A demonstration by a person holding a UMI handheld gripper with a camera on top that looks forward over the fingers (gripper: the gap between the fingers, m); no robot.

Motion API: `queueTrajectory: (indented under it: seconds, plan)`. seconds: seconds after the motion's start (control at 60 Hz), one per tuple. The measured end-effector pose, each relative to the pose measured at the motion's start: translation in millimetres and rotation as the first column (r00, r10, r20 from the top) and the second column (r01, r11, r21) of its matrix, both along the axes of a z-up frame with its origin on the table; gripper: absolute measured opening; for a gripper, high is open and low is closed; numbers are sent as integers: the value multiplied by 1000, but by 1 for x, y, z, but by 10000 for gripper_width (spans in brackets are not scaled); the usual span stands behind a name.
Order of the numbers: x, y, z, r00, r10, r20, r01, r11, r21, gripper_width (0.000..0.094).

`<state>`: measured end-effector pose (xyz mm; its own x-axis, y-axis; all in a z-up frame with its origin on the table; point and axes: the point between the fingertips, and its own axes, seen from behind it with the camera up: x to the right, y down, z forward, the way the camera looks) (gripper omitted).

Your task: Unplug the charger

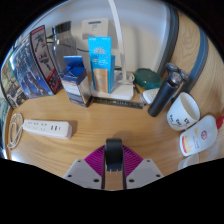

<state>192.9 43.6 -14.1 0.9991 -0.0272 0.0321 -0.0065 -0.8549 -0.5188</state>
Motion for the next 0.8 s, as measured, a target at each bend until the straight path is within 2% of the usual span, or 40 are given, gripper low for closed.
queueTrajectory:
  seconds: [0.033, 0.117, 0.183, 0.233, 0.25, 0.267, 0.317, 0.35, 0.367, 0.383, 0.417, 0.467, 0.567, 0.7, 0.75, 0.8]
  plan:
    - [0, 2, 0, 1000, 4, 5, -4, 1000, 12, 270]
    - [0, 7, 3, 1000, 14, 11, -15, 999, 45, 283]
    - [0, 9, 6, 1000, 11, 15, -12, 999, 52, 342]
    - [0, 10, 11, 1000, 2, 16, -3, 998, 60, 440]
    - [1, 10, 15, 1000, -3, 16, 1, 998, 68, 514]
    - [1, 11, 19, 1000, -6, 18, 5, 997, 76, 522]
    - [0, 12, 37, 1000, -12, 22, 10, 994, 106, 643]
    - [-2, 13, 53, 1000, -17, 26, 14, 991, 136, 684]
    - [-3, 14, 63, 999, -21, 27, 16, 988, 154, 797]
    - [-4, 15, 74, 999, -25, 27, 20, 985, 174, 829]
    - [-8, 15, 96, 999, -31, 23, 25, 977, 213, 820]
    - [-15, 14, 131, 999, -44, 14, 38, 959, 281, 855]
    - [-39, 5, 195, 998, -56, 1, 51, 913, 405, 848]
    - [-82, -23, 239, 999, -35, -14, 37, 863, 504, 852]
    - [-101, -38, 243, 999, -30, -18, 35, 855, 517, 852]
    - [-119, -53, 240, 999, -22, -25, 32, 856, 516, 847]
